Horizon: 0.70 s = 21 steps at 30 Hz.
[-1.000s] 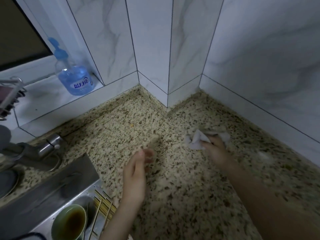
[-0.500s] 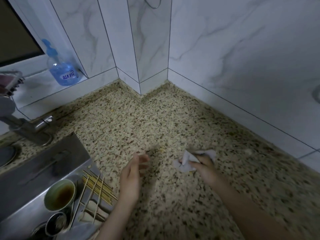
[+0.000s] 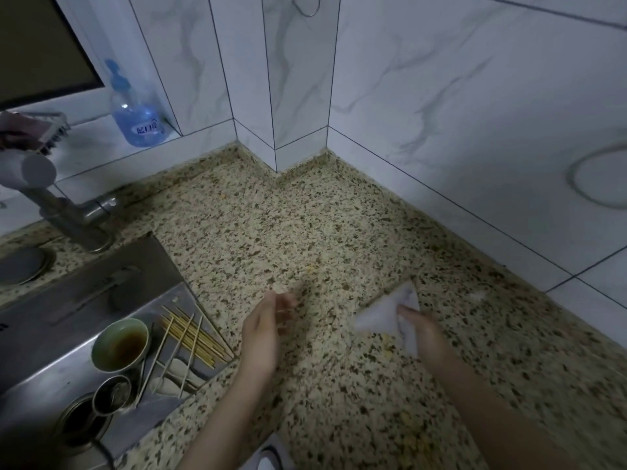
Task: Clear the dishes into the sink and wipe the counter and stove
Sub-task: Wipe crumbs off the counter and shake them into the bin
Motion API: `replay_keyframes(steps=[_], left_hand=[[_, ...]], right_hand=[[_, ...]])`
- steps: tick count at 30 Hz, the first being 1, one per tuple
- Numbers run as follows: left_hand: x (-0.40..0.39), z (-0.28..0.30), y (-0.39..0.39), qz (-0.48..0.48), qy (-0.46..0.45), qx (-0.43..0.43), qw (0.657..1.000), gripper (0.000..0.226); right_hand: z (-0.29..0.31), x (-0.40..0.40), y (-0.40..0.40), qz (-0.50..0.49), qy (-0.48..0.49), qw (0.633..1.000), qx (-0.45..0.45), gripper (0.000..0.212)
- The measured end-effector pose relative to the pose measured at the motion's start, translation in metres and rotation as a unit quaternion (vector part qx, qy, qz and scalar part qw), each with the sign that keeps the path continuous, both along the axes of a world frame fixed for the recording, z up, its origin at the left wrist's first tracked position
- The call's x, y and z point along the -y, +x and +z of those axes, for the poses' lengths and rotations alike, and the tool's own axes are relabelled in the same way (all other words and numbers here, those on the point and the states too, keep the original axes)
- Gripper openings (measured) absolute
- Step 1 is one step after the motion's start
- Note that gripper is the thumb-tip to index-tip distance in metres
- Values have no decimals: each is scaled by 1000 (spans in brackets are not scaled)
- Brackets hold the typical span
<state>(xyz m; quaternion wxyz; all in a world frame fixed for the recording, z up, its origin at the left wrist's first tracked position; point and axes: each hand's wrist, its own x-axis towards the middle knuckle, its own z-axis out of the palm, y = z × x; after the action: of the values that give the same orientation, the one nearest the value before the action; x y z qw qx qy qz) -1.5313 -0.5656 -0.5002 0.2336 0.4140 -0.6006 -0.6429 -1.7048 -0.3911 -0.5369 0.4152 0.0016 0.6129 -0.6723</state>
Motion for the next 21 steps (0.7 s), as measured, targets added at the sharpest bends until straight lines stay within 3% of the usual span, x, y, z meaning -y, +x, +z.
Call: replay_keyframes(steps=[1, 3, 4, 7, 9, 11, 12, 15, 21], left_hand=[[5, 0, 0, 4, 2, -2, 1000, 49], [17, 2, -1, 12, 6, -8, 1000, 48], [25, 3, -1, 17, 9, -13, 1000, 48], [48, 6, -5, 25, 19, -27, 999, 49], [67, 7, -8, 36, 28, -37, 998, 48], [87, 6, -9, 53, 45, -41, 997, 47], [99, 5, -9, 62, 44, -42, 996, 46], [128, 3, -8, 80, 35, -43, 995, 47], [191, -5, -3, 100, 51, -42, 993, 45]], right_hand=[[4, 5, -5, -23, -41, 999, 28, 6], [9, 12, -12, -63, -90, 993, 54, 39], [8, 19, -16, -79, -93, 990, 65, 46], [21, 44, -26, -117, -111, 983, 86, 33], [33, 71, -33, -127, -68, 986, 81, 26], [41, 99, -40, -137, -61, 985, 90, 58], [44, 116, -45, -133, -74, 984, 95, 63], [44, 159, -53, -144, -63, 986, 56, 46], [29, 257, -57, -30, 38, 994, -98, 14]])
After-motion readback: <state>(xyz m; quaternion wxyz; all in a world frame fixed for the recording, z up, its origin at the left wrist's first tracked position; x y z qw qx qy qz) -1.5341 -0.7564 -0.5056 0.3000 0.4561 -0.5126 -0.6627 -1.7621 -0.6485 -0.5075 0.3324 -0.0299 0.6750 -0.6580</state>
